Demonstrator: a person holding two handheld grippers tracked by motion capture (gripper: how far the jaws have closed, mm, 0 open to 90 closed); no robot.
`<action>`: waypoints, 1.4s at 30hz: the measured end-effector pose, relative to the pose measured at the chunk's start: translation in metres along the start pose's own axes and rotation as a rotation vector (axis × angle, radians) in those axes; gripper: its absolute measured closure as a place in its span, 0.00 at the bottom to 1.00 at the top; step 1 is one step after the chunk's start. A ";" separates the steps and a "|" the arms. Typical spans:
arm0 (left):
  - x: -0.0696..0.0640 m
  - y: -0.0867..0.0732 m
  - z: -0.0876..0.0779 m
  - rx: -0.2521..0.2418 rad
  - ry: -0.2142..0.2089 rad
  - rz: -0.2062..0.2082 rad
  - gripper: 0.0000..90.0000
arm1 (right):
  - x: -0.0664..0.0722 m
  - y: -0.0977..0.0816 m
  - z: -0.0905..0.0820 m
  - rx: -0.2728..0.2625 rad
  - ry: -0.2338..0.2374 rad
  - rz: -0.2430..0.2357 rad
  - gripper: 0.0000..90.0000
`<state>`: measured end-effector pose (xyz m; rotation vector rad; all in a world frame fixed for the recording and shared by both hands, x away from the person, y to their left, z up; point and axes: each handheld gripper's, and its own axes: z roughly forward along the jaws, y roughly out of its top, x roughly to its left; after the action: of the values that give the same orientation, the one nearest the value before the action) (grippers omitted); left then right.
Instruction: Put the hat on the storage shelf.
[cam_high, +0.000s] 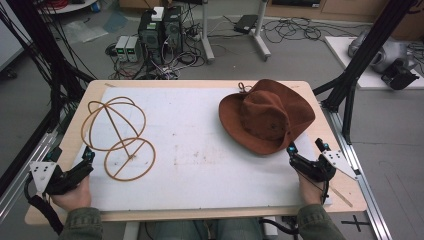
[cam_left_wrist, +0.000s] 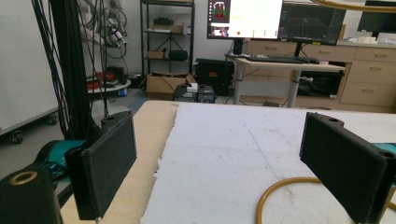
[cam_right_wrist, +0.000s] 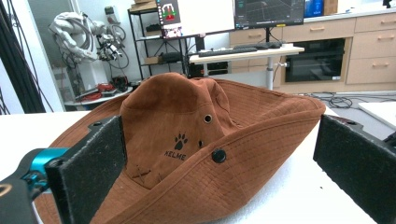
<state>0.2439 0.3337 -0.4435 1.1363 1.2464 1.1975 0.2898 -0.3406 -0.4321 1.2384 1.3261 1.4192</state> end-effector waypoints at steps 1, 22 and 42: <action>0.000 0.000 0.000 -0.002 -0.002 0.000 0.12 | 0.000 0.000 0.000 -0.001 0.002 0.001 0.03; 0.000 0.001 -0.001 -0.007 -0.003 -0.002 0.12 | 0.000 0.001 -0.001 -0.011 -0.009 0.003 0.02; 0.007 0.002 -0.002 -0.019 0.006 -0.031 0.12 | 0.004 0.044 0.011 -0.036 0.061 0.000 0.02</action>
<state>0.2415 0.3403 -0.4415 1.0964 1.2503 1.1876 0.3023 -0.3394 -0.3888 1.1802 1.3355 1.4846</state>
